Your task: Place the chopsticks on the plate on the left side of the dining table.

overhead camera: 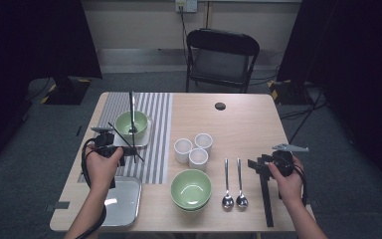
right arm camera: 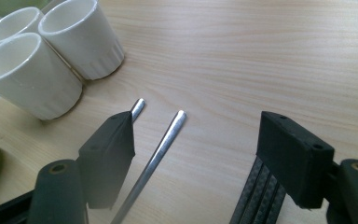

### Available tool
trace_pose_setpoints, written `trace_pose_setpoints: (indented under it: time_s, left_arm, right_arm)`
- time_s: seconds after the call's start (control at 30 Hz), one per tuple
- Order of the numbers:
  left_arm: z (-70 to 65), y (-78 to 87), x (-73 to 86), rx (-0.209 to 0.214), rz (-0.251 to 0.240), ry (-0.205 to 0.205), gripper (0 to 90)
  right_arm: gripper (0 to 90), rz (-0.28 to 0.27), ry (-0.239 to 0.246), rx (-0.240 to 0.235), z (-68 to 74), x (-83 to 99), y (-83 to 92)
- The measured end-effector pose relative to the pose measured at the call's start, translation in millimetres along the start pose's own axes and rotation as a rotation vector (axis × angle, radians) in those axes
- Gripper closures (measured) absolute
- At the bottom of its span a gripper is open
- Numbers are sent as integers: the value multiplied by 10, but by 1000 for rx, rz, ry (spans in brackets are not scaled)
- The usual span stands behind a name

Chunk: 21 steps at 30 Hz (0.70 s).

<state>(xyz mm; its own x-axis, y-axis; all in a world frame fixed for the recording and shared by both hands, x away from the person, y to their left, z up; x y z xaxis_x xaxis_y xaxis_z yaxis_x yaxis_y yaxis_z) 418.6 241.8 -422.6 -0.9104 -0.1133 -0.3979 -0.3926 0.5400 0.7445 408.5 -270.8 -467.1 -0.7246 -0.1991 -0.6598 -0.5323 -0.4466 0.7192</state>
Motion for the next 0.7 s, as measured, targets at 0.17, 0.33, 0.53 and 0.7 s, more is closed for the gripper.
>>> trace_pose_setpoints:
  time_s: [0.17, 0.33, 0.53, 0.7]
  left_arm:
    - [82, 25, 11, -7, -4, 15, 870]
    - [147, 36, 27, -29, -16, 32, 870]
    - [222, 32, 44, -30, -21, 54, 870]
    - [289, 31, 60, -37, -25, 76, 870]
  right_arm:
    - [268, 9, 13, 15, -19, 11, 10]
    - [267, 13, 16, 25, -27, 8, 23]
    - [267, 15, 24, 27, -34, 7, 36]
    - [267, 17, 24, 34, -47, 12, 46]
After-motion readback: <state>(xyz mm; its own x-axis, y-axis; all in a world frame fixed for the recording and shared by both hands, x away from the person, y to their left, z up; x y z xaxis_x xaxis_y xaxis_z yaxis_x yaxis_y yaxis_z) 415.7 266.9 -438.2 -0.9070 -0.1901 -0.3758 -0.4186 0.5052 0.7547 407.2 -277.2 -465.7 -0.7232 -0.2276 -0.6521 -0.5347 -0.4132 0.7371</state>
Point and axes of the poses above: each handheld gripper's, and its own axes: y roughly backward along the jaws, x roughly out of its underside, z roughly to its left, the point moved 2 cm from there along -y, roughly forward along the jaws, and after that the axes turned 9 degrees about z, right-handed, at the moved point
